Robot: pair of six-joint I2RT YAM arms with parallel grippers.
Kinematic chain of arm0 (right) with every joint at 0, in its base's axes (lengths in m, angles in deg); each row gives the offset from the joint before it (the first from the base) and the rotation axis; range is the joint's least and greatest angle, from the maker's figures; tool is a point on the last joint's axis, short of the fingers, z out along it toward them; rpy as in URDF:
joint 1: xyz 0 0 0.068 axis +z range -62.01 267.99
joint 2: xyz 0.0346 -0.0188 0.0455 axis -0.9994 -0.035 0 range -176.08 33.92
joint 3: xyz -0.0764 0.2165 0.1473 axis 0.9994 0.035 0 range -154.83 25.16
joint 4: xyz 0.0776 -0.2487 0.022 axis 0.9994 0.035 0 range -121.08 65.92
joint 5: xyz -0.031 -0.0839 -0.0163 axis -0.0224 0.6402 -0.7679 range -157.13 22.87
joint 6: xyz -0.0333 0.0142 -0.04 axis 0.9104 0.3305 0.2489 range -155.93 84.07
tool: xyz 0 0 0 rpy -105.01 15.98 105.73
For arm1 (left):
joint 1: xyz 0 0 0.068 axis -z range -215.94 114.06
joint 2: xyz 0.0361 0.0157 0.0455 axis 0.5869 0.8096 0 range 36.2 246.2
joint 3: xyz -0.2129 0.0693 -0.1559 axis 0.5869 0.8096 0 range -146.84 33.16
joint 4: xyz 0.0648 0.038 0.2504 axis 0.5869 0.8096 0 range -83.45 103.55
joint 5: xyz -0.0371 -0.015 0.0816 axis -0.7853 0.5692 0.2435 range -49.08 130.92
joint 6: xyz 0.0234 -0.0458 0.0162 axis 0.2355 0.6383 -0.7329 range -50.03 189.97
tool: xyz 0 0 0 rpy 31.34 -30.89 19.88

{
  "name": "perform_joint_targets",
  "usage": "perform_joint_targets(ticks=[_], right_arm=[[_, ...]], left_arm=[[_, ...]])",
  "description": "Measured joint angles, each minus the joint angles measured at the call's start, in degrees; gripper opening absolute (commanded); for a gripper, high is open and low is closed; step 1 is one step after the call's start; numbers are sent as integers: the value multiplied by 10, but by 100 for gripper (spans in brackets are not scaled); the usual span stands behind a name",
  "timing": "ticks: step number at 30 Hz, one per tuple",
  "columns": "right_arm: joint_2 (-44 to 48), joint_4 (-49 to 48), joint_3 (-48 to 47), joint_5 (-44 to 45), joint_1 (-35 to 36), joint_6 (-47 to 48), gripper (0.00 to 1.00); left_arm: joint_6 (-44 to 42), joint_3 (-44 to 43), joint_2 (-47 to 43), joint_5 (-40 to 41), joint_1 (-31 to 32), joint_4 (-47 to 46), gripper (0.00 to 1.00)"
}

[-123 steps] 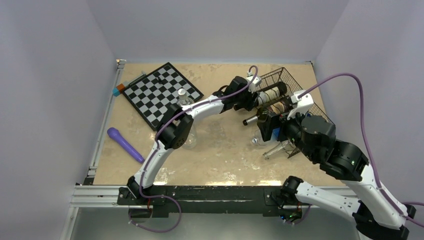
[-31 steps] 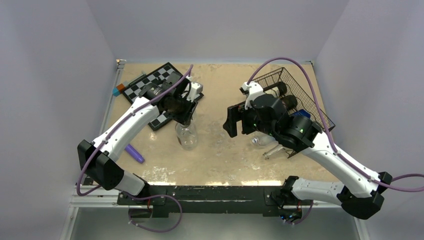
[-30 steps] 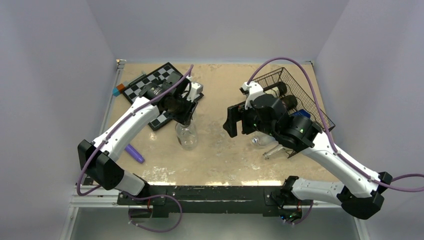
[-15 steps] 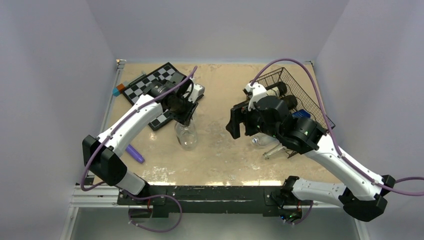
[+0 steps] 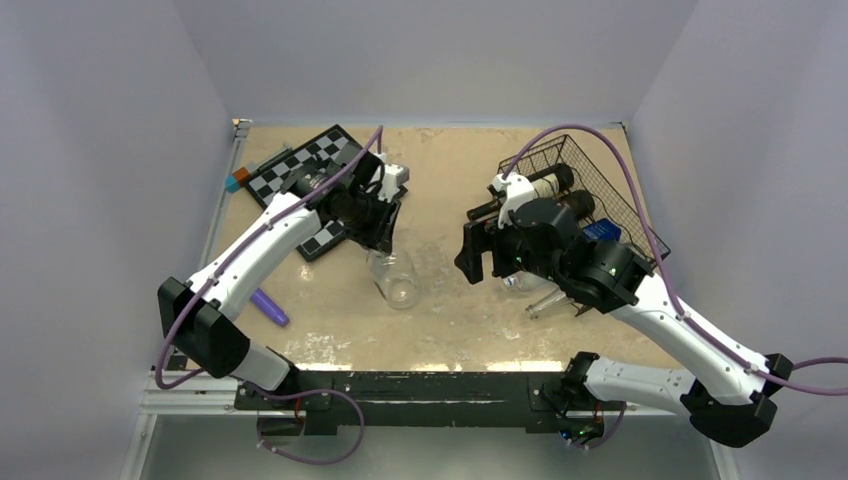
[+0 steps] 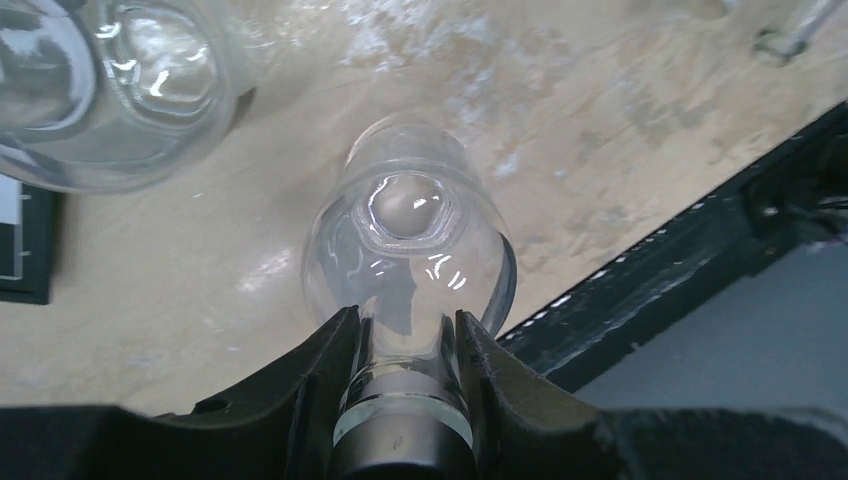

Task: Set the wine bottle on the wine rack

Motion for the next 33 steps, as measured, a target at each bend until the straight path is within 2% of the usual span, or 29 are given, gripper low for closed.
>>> perform_joint_targets(ticks=[3,8,15,19,26,33], right_arm=[[1,-2,11,-3,0,-2,95],[3,-7,20,-9,0,-3,97],[-1,-49,59,-70,0,30,98],[-34,-60,64,-101,0,56,96],[-111,-59,67,-125,0,62,95],[-126,-66,83,-140,0,62,91]], left_arm=[[47,14,-30,-37,2,-29,0],[117,46,-90,-48,4,-93,0],[221,184,-153,-32,4,-215,0],[278,259,-169,-17,4,-276,0],[327,363,-249,12,9,-374,0],[344,450,-307,38,23,-470,0]])
